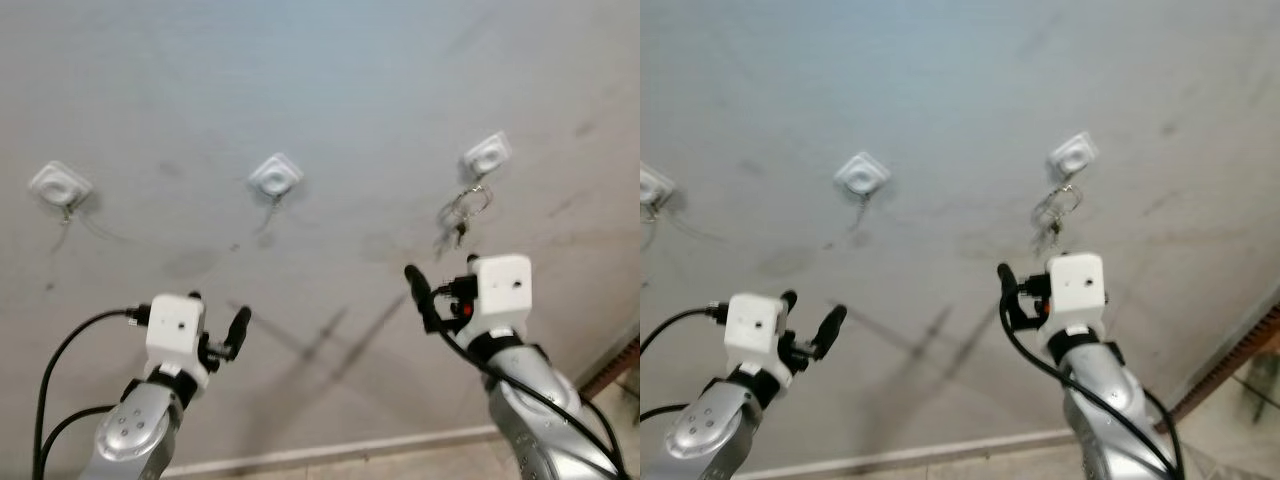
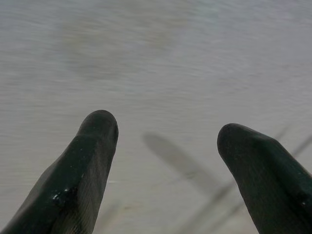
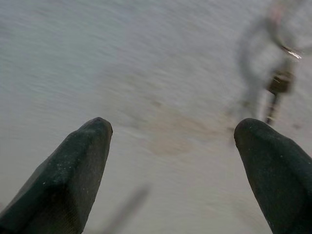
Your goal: Hang keys on a hook
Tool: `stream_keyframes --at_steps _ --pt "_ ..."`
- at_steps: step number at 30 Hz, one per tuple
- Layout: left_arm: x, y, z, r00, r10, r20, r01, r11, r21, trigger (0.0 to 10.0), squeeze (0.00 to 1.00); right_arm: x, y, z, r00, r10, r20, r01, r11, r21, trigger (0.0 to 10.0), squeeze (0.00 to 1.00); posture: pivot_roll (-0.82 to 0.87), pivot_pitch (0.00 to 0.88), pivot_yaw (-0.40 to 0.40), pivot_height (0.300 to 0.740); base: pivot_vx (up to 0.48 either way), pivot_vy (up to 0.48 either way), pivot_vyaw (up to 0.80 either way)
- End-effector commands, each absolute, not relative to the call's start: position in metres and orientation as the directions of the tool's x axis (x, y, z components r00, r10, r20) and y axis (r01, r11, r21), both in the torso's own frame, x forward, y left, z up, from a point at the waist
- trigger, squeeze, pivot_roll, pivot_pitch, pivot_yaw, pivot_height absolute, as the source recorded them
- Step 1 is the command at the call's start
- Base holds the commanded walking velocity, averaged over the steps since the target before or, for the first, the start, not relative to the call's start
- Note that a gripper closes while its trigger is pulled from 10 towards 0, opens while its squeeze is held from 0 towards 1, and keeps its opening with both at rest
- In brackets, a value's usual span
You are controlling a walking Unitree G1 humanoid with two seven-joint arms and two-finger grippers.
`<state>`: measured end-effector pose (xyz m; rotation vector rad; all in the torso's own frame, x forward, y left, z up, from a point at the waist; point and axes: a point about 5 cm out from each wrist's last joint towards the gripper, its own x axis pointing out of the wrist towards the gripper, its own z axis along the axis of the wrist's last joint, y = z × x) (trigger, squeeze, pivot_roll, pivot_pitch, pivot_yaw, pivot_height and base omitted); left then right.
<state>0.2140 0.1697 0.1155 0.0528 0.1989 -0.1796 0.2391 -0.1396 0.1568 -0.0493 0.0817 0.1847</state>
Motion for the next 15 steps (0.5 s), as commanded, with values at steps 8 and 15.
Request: stream_keyframes --at_steps 8,15 --pt "0.2135 0.1665 0.1171 0.964 -0.184 -0.191 0.197 0.979 0.049 10.0 0.0 0.2416 -0.1413 0.1595 0.981 0.179 -0.072 -0.183 0.982 -0.051 10.0 0.0 0.06 0.0 0.024 0.74 0.0 0.0 0.0" --pt "0.2128 0.1671 0.1171 0.964 -0.183 -0.194 0.196 0.979 0.048 10.0 0.0 0.2413 -0.14 0.1586 0.98 0.185 -0.075 -0.189 0.981 -0.05 10.0 0.0 0.06 0.007 0.023 0.74 0.0 -0.229 0.0"
